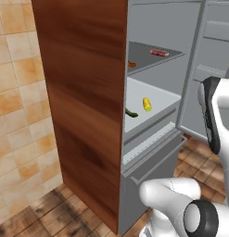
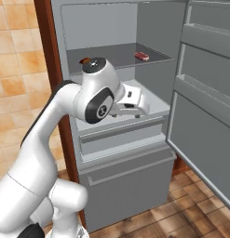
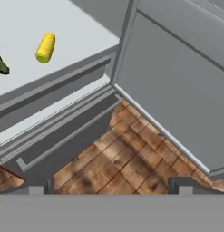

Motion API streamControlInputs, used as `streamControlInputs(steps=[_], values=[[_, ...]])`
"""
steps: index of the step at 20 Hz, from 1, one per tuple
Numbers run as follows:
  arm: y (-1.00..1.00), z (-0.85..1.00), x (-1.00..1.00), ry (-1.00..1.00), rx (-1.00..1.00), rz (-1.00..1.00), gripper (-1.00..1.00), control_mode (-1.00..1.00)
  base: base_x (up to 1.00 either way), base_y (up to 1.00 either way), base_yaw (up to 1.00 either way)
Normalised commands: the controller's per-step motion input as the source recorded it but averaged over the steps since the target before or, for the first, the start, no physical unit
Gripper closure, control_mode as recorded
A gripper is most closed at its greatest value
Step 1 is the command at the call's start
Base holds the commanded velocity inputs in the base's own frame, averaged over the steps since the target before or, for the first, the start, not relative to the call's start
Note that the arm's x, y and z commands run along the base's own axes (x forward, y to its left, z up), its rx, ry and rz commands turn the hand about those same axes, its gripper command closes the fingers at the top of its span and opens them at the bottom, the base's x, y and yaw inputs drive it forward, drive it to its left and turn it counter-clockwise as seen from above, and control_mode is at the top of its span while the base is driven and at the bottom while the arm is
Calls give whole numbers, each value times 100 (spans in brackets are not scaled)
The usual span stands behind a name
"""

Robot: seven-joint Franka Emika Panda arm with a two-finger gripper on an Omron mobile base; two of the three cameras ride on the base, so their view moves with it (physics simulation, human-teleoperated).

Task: Gather the corn and squash from the fridge and place them on a tray on the dining counter. Then gather the chicken drumstick and steak from the fridge and place them on the other tray.

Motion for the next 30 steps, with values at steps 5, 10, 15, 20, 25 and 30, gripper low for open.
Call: streamControlInputs(steps=[5,10,15,20,25,30], values=[[99,-31,-26,-5,12,7,-100,-100,0,0,0],[84,-38,-51,-3,2,10,-100,-100,0,0,0],[25,-17,-20,0,0,5,-100,-100,0,0,0],[0,0,-12,-4,0,0,-100,-100,0,0,0],[0,0,-8,-3,0,0,-100,100,-6,-12,14],[0,0,0,0,0,0,-100,100,0,-39,28]])
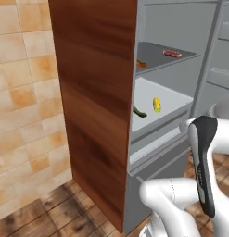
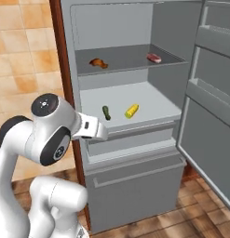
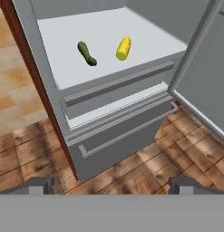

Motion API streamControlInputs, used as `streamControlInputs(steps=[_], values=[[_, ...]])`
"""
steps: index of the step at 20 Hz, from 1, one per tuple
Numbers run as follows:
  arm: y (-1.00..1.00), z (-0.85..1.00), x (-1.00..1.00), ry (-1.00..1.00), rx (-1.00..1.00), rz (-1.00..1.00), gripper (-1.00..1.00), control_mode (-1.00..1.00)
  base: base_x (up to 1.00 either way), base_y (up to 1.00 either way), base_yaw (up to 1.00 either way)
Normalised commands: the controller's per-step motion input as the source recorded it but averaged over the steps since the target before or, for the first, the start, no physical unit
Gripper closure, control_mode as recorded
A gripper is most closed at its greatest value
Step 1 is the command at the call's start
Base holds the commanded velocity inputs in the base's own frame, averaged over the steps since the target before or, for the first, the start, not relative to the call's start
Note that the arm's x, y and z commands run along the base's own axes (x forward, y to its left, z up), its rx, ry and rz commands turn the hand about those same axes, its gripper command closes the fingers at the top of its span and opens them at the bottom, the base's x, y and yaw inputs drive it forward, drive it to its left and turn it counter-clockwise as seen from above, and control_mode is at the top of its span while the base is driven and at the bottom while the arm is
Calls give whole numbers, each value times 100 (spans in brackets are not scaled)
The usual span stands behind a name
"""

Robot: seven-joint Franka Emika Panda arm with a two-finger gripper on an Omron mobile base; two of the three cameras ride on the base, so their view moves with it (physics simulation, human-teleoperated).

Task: Gather the corn and squash from the fridge and place them on a tray on the dining counter. Then gather the chicken drumstick and steak from the fridge and place them on the other tray.

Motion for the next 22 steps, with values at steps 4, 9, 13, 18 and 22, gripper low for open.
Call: streamControlInputs(steps=[4,9,13,18,22], values=[[0,0,0,0,0,0,-100,100,0,-74,16],[0,0,0,0,0,0,-100,100,0,-77,13],[0,0,0,0,0,0,-100,100,31,-53,24],[0,0,0,0,0,0,-100,100,38,-47,31],[0,0,0,0,0,0,-100,100,69,-14,25]])
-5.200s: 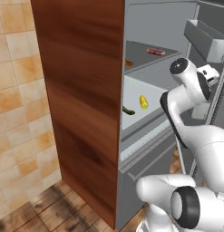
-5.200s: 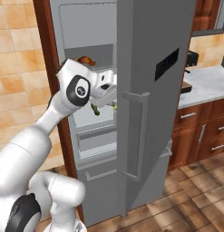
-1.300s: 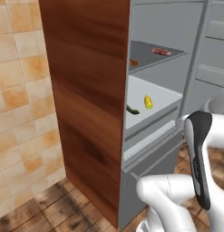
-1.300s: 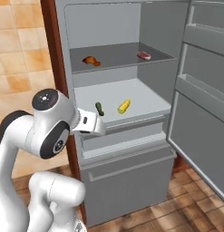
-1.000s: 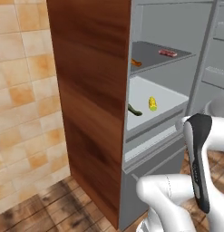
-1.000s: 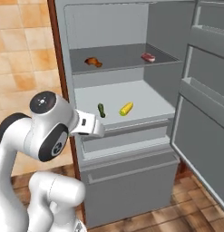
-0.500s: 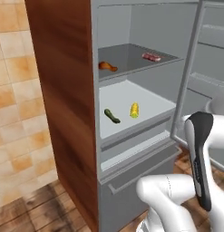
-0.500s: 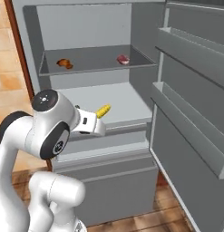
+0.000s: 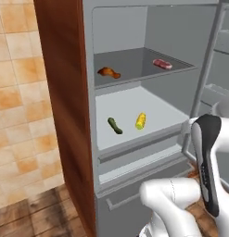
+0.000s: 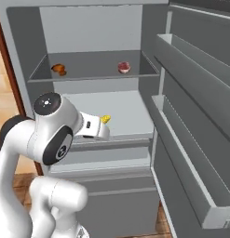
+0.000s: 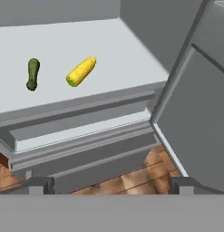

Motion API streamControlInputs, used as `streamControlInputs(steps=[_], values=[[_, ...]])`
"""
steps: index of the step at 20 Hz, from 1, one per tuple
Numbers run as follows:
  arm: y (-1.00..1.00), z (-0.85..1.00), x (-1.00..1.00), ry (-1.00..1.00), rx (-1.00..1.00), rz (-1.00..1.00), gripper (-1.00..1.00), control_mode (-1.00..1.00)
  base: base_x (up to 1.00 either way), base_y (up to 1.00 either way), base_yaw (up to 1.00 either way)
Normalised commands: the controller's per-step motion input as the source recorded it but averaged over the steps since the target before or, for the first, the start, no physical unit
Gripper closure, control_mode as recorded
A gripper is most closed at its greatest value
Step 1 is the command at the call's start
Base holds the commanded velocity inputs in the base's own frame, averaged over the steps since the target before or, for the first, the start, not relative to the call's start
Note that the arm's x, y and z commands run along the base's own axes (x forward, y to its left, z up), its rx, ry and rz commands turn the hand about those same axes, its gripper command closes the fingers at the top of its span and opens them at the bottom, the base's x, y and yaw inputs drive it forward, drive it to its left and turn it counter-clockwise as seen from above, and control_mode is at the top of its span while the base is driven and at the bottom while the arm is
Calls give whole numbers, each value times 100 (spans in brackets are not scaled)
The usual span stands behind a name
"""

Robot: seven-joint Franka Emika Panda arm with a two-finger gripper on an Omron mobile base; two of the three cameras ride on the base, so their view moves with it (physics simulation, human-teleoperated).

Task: Gather the corn and squash from the fridge and place them on a tray on the dining counter. Then gather the chicken drumstick and steak from the fridge and place them on the other tray.

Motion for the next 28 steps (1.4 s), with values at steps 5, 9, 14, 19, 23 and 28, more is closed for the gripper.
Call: streamControlInputs(steps=[5,9,14,19,23,28], values=[[0,0,0,0,0,0,-100,100,76,3,10],[17,-14,44,0,0,-7,-100,-100,14,4,0],[27,-44,63,-1,5,-14,-100,-100,0,0,0],[3,-55,41,0,14,-7,-100,-100,0,0,0],[12,-34,56,3,8,-5,-100,-100,0,0,0],[11,-2,53,16,2,-5,-100,-100,0,0,0]])
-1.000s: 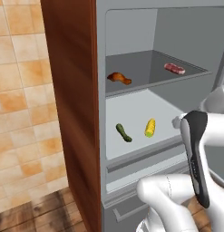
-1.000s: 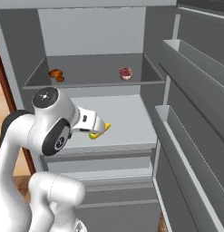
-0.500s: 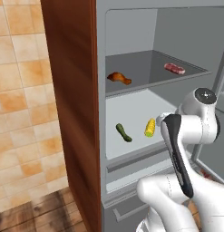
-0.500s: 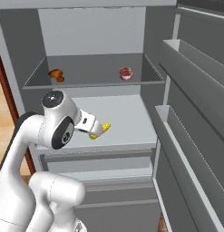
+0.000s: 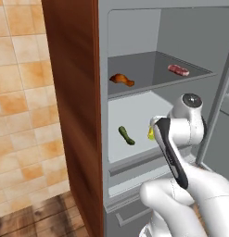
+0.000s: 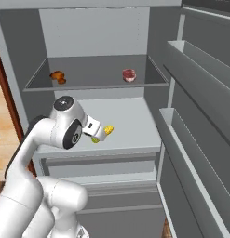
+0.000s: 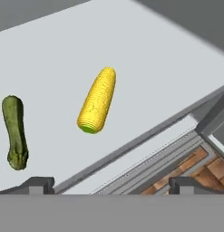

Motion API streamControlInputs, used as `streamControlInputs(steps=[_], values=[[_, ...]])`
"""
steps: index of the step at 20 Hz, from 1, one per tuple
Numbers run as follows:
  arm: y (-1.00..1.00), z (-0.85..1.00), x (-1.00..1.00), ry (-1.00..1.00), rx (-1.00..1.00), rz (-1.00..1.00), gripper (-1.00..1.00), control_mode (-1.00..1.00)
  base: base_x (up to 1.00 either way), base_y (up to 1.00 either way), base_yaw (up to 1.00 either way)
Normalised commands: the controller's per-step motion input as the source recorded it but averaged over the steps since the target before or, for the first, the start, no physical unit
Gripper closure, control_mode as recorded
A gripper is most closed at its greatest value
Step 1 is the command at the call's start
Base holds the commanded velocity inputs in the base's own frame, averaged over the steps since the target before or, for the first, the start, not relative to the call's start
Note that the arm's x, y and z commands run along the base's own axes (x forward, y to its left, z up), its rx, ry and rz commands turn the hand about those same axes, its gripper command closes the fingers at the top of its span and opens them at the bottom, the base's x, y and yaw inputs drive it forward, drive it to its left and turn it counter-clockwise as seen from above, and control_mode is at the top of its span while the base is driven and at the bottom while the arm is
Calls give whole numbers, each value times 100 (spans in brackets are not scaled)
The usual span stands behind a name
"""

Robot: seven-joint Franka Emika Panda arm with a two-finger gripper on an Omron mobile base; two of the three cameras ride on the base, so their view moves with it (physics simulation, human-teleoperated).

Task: Gather the corn and squash from the fridge and place them on a tray on the dining counter. Then gather the chicken drumstick and steak from the fridge and place them on the other tray.

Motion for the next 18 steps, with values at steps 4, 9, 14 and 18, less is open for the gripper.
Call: streamControlInputs(steps=[4,9,14,18], values=[[1,-10,40,18,3,0,-100,-100,0,0,0],[4,-32,35,9,3,0,-100,-100,0,0,0],[7,-39,27,1,2,0,-100,-100,0,0,0],[1,-33,26,0,2,0,-100,-100,0,0,0]])
